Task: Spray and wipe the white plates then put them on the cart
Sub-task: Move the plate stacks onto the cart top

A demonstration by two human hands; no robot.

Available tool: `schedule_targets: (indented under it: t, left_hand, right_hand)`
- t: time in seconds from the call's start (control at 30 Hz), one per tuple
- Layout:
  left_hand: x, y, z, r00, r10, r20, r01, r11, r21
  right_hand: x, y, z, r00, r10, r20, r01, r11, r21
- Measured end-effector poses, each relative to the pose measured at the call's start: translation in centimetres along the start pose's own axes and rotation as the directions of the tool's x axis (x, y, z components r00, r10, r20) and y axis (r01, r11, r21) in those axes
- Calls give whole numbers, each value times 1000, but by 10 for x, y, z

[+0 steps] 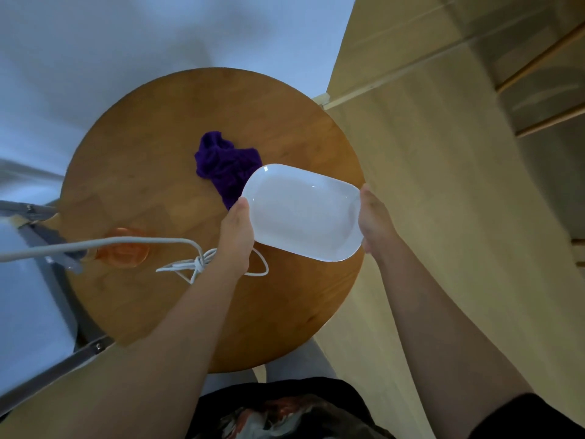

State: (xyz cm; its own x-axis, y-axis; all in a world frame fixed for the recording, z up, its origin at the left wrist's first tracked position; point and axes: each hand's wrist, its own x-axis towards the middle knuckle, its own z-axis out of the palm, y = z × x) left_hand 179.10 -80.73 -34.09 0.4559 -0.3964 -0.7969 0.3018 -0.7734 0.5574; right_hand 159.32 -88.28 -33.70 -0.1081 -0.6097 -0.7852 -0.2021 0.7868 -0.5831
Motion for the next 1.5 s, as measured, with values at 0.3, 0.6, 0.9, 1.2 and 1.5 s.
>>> schedule_targets:
  t: [0.3,0.6,0.9,1.2,1.5]
  left_hand:
    - [-55,6,-72,986,135,-102,-145,984,-99]
    - [-147,-52,-189,819,466,-336,-466,881,87]
    - [-256,-146,-322,721,427,-546,-471,880,66]
    - [-305,-219,-432,617,266,-741,-453,890,-57]
    - [-284,-215,-526,602,140,-786,-404,903,-148]
  right_hand:
    - [-65,-31,36,983,-146,111,164,971,-176]
    - [-198,-30,96,868,-342,359,451,846,-284]
    - [-344,43,167,764,-424,487,608,727,-320]
    - [-441,97,257,613,-342,712,729,591,-345]
    - [-470,92,373,530,-315,787,780,545,-308]
